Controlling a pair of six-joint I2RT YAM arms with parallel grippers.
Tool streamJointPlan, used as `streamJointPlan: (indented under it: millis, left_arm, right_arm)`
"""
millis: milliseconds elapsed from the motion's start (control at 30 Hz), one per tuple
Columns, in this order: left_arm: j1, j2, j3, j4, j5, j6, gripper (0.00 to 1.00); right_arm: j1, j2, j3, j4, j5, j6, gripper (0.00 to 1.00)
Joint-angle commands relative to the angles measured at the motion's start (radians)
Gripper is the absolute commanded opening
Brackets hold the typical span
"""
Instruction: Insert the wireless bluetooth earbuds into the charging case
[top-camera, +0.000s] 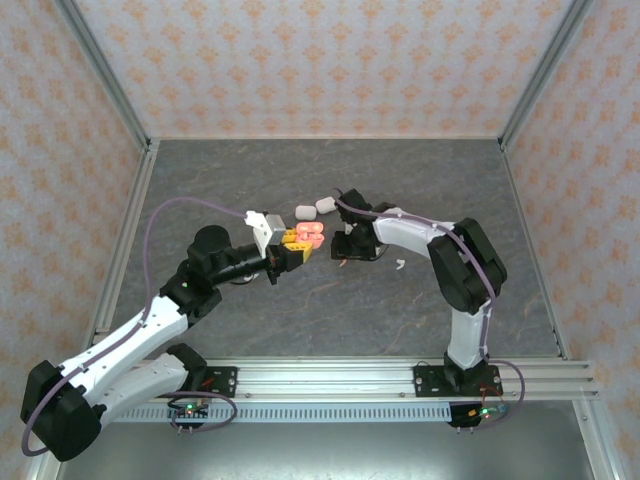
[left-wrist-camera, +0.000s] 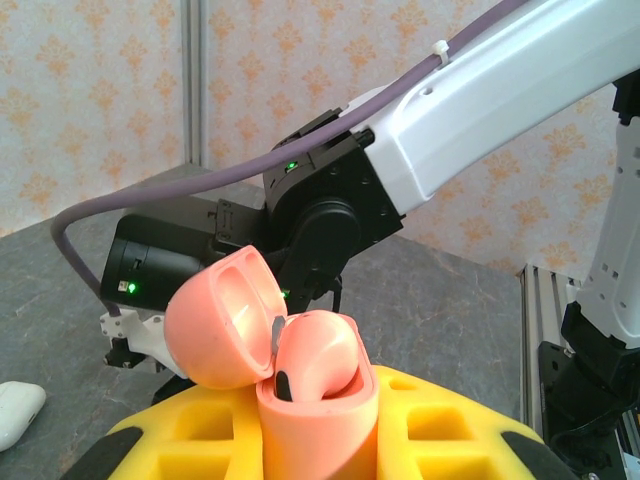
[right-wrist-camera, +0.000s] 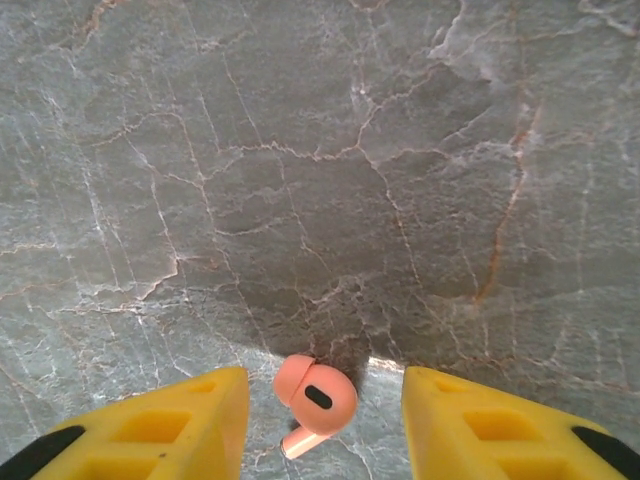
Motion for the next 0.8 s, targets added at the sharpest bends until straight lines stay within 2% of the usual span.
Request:
streamJointPlan:
  millis: [0,767]
  left_arm:
    - [-0.004,-0.017,-0.014,0.012,-0.020,0.024,0.00]
    - [-0.005,-0.020,-0.022,0.002,-0.029,0.031,0.00]
  right_arm:
    - [0.013,0.019,0.038,-0.022,0.027,-0.012,0.43]
    - [0.079,0.120,0.133,-0.163,0.148,-0.056,0.33]
